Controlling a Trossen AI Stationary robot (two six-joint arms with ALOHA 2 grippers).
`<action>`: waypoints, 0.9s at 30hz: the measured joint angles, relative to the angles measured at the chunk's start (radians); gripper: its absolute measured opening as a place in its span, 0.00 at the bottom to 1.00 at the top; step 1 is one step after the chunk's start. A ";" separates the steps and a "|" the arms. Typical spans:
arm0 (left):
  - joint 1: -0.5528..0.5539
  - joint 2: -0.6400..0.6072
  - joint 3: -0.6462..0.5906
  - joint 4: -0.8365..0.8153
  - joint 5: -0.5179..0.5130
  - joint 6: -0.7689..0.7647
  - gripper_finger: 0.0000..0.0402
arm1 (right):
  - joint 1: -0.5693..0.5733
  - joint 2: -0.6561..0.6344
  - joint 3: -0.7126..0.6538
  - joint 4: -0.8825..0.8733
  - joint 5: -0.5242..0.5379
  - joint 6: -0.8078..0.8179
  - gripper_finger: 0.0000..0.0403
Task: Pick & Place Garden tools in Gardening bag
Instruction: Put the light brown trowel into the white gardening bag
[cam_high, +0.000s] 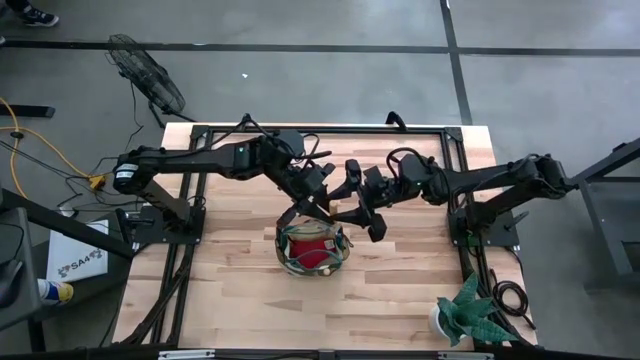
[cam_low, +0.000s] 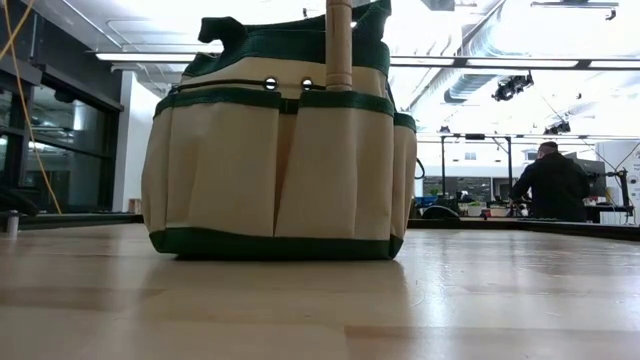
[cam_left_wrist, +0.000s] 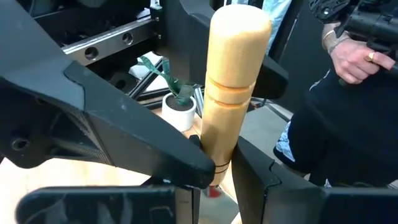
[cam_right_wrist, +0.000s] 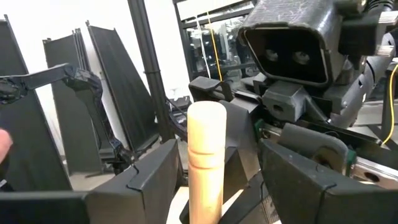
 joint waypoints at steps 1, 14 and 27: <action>0.000 0.000 0.000 0.001 0.000 0.000 0.14 | 0.000 -0.001 0.000 0.000 0.000 0.000 0.53; 0.000 0.000 0.000 0.011 -0.010 -0.008 0.14 | 0.063 -0.001 -0.001 -0.018 0.011 -0.001 0.36; 0.000 0.000 0.000 0.017 0.028 -0.006 0.14 | 0.065 -0.001 -0.001 -0.039 0.039 0.000 0.19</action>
